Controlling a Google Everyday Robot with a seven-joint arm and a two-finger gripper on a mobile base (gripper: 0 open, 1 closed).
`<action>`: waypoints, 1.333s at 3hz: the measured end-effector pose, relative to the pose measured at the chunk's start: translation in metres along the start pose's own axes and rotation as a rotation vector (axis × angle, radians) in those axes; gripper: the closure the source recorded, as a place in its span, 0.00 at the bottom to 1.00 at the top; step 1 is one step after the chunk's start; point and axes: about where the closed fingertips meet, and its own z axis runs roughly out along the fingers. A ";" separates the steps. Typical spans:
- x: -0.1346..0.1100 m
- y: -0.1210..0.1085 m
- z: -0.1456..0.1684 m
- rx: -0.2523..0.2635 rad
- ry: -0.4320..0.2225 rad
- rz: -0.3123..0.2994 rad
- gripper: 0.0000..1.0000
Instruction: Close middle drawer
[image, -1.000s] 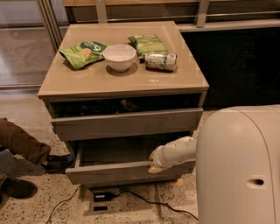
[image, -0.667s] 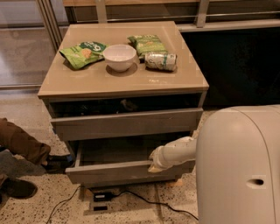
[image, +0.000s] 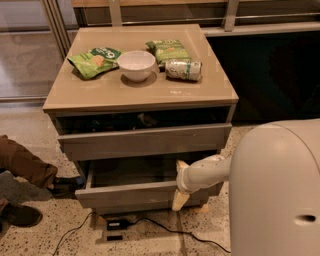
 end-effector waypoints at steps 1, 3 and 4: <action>0.001 0.000 -0.018 0.004 0.015 0.008 0.00; -0.003 0.031 -0.062 -0.082 0.031 0.051 0.00; -0.006 0.045 -0.074 -0.122 0.023 0.063 0.00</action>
Offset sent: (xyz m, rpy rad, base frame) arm -0.0383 -0.0223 0.0535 -0.0356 0.0652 -0.0494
